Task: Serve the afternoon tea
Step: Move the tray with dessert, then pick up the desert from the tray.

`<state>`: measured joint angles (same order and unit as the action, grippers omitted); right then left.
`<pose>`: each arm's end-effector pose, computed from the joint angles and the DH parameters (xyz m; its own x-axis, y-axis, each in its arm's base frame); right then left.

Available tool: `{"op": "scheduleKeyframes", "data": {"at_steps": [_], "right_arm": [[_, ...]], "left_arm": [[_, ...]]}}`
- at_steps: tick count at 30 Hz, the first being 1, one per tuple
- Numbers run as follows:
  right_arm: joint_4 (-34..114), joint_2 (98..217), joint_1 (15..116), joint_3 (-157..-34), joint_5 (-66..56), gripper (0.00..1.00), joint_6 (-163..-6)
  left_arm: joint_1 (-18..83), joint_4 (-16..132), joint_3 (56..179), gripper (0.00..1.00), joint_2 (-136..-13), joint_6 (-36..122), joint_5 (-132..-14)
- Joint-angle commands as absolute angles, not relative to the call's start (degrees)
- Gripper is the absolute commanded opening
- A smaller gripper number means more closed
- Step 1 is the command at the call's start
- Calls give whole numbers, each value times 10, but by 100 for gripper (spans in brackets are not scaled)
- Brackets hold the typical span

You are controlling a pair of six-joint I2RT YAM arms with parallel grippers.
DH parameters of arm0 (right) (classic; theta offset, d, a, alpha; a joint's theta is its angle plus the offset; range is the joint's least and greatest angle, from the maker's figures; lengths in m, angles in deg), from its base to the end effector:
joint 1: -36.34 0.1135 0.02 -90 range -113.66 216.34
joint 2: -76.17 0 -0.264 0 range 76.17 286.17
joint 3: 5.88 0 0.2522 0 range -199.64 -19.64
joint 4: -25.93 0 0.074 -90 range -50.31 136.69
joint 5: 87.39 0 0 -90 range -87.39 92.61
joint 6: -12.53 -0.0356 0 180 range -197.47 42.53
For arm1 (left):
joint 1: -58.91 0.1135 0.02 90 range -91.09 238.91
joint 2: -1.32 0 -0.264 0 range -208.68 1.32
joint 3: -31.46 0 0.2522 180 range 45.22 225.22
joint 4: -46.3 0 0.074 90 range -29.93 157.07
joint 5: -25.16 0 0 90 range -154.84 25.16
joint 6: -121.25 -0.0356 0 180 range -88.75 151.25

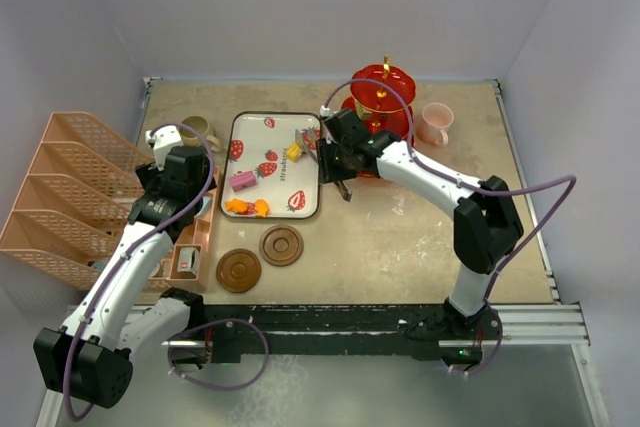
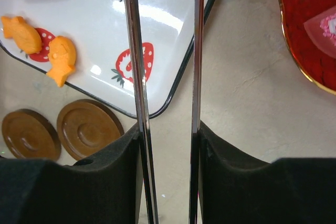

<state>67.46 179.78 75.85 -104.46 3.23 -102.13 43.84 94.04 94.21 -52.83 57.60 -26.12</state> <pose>0.3156 0.2597 0.2684 -0.7721 -0.0960 -0.6282 -0.3392 0.8982 0.2797 0.1928 -0.0289 0.3010 -0.4283 -0.2433 -0.8703 -0.5085 0.8610 0.0096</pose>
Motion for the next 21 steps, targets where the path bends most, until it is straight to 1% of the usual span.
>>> {"op": "scheduleKeyframes", "data": {"at_steps": [1,7,21], "right_arm": [[620,1774,751,-1004,-5,41,-1099],[579,1777,744,-968,-30,41,-1139],[541,1816,732,-979,-48,42,-1204]], "left_arm": [[438,922,956,87,-530,572,-261],[438,921,956,87,-531,572,-266],[438,921,955,87,-530,571,-264]]}}
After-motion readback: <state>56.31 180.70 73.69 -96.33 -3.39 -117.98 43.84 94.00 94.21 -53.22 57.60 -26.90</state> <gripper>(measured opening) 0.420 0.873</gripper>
